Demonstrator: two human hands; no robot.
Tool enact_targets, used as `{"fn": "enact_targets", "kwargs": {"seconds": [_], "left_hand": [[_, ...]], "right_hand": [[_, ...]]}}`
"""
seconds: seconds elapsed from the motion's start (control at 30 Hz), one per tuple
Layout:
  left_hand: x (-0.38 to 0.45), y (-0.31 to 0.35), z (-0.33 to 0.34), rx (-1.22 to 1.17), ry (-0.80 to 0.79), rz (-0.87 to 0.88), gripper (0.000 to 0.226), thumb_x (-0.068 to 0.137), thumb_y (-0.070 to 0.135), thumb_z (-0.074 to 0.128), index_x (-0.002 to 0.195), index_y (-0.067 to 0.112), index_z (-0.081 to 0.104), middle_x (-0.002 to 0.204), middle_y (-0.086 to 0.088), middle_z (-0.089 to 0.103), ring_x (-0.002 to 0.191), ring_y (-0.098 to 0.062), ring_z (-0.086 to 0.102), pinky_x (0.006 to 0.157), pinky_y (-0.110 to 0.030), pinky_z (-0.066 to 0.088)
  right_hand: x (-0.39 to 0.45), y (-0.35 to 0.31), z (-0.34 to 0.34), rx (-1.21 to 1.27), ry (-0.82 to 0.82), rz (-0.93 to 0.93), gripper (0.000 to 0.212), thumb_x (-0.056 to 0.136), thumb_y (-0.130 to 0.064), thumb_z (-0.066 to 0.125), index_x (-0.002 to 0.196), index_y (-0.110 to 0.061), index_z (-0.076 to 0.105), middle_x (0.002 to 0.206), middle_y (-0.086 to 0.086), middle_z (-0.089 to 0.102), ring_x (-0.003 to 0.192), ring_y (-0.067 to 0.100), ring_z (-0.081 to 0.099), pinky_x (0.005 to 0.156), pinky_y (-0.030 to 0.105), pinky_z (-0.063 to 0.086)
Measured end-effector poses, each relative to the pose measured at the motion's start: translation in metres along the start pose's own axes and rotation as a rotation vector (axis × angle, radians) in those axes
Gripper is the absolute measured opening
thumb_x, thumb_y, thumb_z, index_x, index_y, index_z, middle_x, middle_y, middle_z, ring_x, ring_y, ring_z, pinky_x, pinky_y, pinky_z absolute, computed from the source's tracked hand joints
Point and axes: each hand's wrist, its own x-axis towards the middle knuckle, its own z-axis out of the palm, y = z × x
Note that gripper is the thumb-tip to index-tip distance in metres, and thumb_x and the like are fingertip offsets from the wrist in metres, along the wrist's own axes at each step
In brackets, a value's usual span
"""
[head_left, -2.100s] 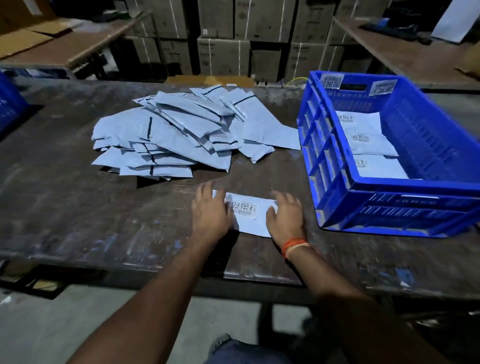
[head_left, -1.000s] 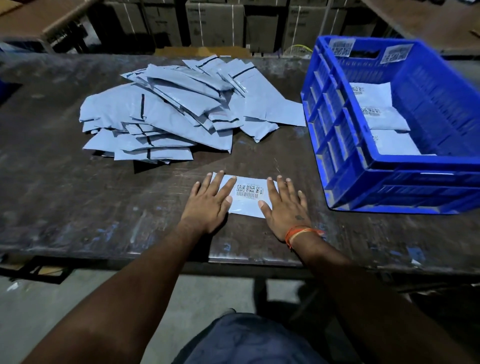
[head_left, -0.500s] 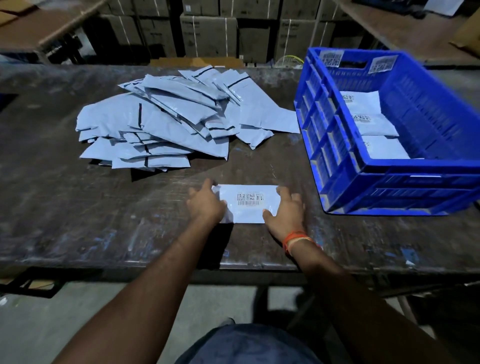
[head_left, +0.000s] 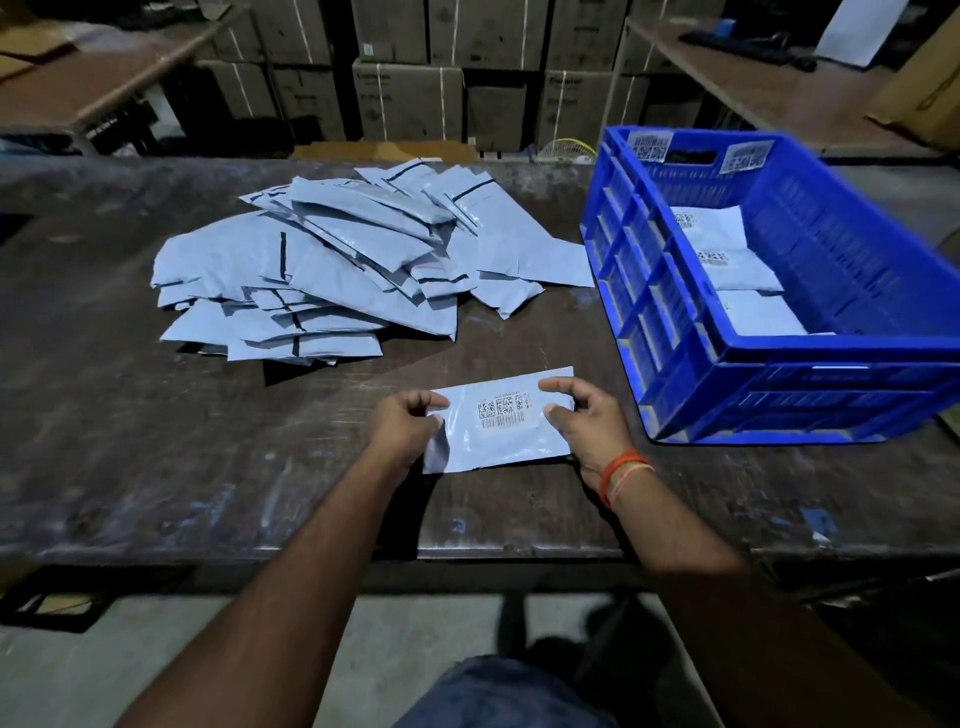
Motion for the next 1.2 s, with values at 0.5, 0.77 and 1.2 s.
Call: {"fn": "enact_targets", "kwargs": {"seconds": [0.5,0.77,1.2], "left_hand": [[0.007,0.121,-0.042,-0.441,-0.187,0.081,0.021,0.09,-0.008,0.065,0.101,0.008,0.072,0.077,-0.005,0.075,0.065,-0.014,0.066,0.058,-0.022,0.056],[-0.008,0.222,0.012,-0.324,-0.197,0.318,0.021,0.09,-0.008,0.067,0.109,-0.002,0.069,0.055,0.006,0.062,0.039,0.0,0.051,0.042,-0.012,0.041],[0.039,0.317,0.218,0.191,-0.223,0.385,0.022,0.083,-0.004,0.075,0.084,0.018,0.071,0.076,-0.006,0.062,0.064,-0.017,0.059,0.069,-0.035,0.061]], "right_hand": [[0.032,-0.119,-0.002,0.044,-0.002,-0.181,0.02,0.086,0.0,0.07,0.1,-0.013,0.077,0.1,0.011,0.075,0.084,0.019,0.067,0.083,0.034,0.055],[0.042,-0.208,-0.081,-0.032,0.084,-0.306,0.017,0.087,0.001,0.068,0.095,-0.013,0.074,0.088,0.011,0.068,0.075,0.02,0.061,0.067,0.03,0.052],[0.137,-0.209,-0.279,-0.07,0.138,-0.014,0.026,0.084,0.022,0.055,0.077,-0.002,0.063,0.053,0.005,0.064,0.041,0.007,0.059,0.04,0.013,0.046]]}}
